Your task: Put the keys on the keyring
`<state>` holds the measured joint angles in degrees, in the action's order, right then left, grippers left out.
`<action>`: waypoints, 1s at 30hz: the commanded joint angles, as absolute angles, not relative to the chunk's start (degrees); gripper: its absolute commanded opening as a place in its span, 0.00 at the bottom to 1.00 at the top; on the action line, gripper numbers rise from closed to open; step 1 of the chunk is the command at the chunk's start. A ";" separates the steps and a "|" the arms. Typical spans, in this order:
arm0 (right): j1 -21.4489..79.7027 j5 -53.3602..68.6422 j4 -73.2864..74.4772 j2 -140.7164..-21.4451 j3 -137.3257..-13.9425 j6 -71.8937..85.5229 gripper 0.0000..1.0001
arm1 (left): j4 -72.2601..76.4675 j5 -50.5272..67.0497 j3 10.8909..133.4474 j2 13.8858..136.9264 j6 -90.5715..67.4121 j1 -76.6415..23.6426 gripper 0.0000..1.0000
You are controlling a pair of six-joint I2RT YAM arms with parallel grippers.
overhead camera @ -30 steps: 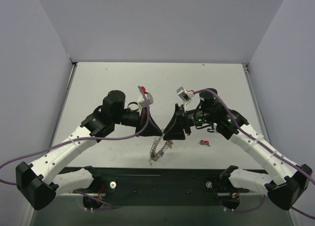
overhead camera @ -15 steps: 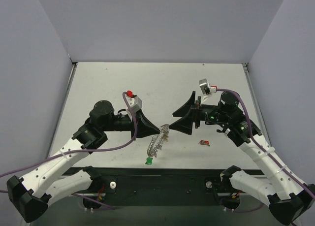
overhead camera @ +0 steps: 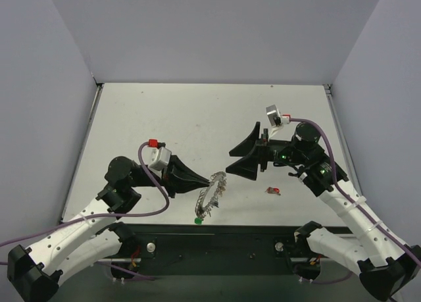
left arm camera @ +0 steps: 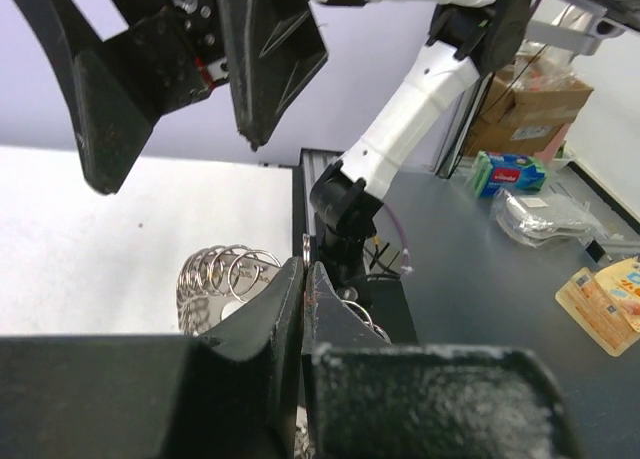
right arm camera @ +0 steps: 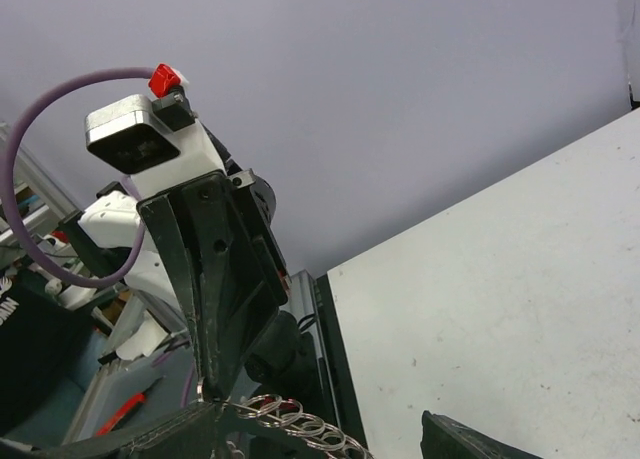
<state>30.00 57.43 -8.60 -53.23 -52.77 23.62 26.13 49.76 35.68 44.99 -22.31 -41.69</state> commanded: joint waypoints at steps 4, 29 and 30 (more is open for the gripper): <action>28.92 60.91 -12.92 -51.77 -52.21 23.12 0.82 | 50.96 56.50 33.66 45.70 -29.60 -42.01 0.00; 32.25 55.21 -5.98 -49.48 -53.52 19.95 0.76 | 34.73 42.63 39.19 46.84 -24.52 -41.92 0.00; 33.65 54.33 -5.72 -49.74 -53.79 19.52 0.75 | 33.59 41.41 39.55 47.02 -24.09 -41.92 0.00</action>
<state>30.44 57.21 -5.50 -50.13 -51.22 22.31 37.47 48.51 34.81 47.81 -26.48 -41.69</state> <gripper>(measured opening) 0.764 0.100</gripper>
